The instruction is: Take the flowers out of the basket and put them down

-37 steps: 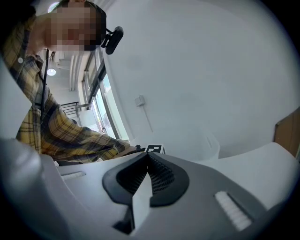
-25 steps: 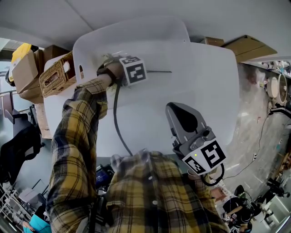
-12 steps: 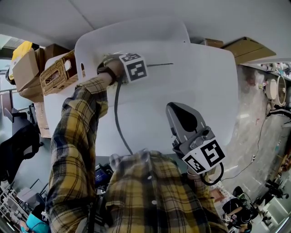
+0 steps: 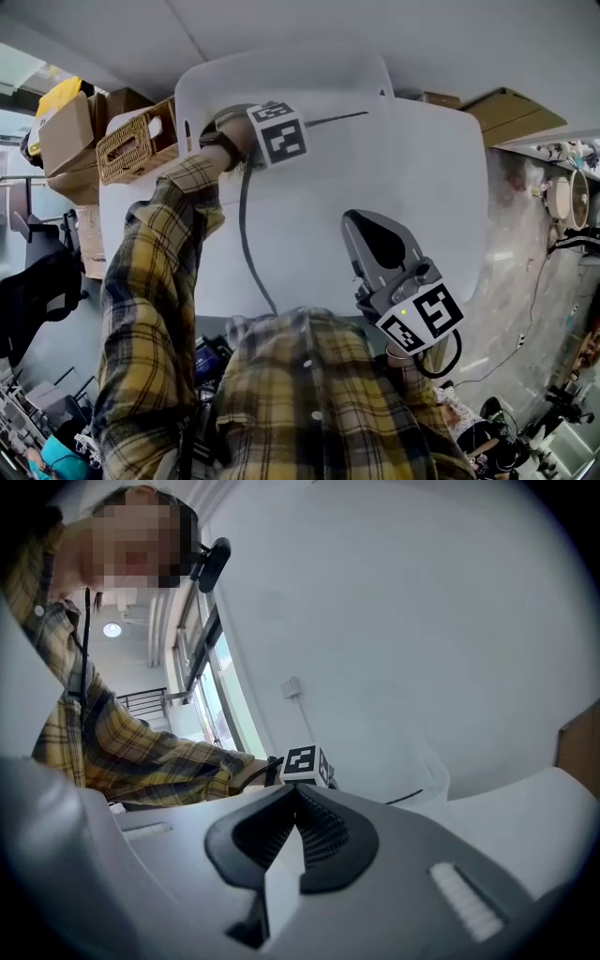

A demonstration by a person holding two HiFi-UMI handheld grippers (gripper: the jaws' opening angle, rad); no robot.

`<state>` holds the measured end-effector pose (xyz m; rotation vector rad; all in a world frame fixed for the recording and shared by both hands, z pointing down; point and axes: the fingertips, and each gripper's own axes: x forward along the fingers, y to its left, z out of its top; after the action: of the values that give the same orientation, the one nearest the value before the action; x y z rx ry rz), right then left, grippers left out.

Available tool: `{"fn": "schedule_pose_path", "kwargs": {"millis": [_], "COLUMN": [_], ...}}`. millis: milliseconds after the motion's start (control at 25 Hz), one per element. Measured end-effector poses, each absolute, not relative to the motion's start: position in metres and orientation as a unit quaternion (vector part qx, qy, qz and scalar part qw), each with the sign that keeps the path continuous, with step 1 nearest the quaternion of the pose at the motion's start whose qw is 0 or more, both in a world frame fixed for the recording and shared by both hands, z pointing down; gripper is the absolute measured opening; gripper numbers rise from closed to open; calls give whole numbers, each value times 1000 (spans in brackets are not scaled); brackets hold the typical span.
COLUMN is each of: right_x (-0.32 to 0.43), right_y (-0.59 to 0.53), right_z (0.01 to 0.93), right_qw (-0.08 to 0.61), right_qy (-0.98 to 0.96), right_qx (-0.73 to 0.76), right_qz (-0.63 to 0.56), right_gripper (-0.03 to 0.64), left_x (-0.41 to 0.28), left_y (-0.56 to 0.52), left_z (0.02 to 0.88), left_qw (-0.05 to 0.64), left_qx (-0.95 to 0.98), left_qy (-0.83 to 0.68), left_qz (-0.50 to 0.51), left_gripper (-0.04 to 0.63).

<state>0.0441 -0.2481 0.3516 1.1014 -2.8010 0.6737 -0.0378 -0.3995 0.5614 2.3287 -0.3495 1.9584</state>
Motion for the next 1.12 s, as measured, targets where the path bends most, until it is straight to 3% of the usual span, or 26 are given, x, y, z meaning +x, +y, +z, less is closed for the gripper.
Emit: {"fn": "schedule_pose_path", "kwargs": {"millis": [1120], "right_x": [26], "right_y": [-136], "right_z": [275], "right_qw": [9], "right_qy": [-937], "right_qx": [326], "right_qz": [128], "right_gripper": [3], "left_x": [-51], "left_y": [-334], "left_z": [341], "left_qw": [-46], "left_qx": [818], "left_qy": [-287], "left_qz": [496], "left_gripper": [34]}}
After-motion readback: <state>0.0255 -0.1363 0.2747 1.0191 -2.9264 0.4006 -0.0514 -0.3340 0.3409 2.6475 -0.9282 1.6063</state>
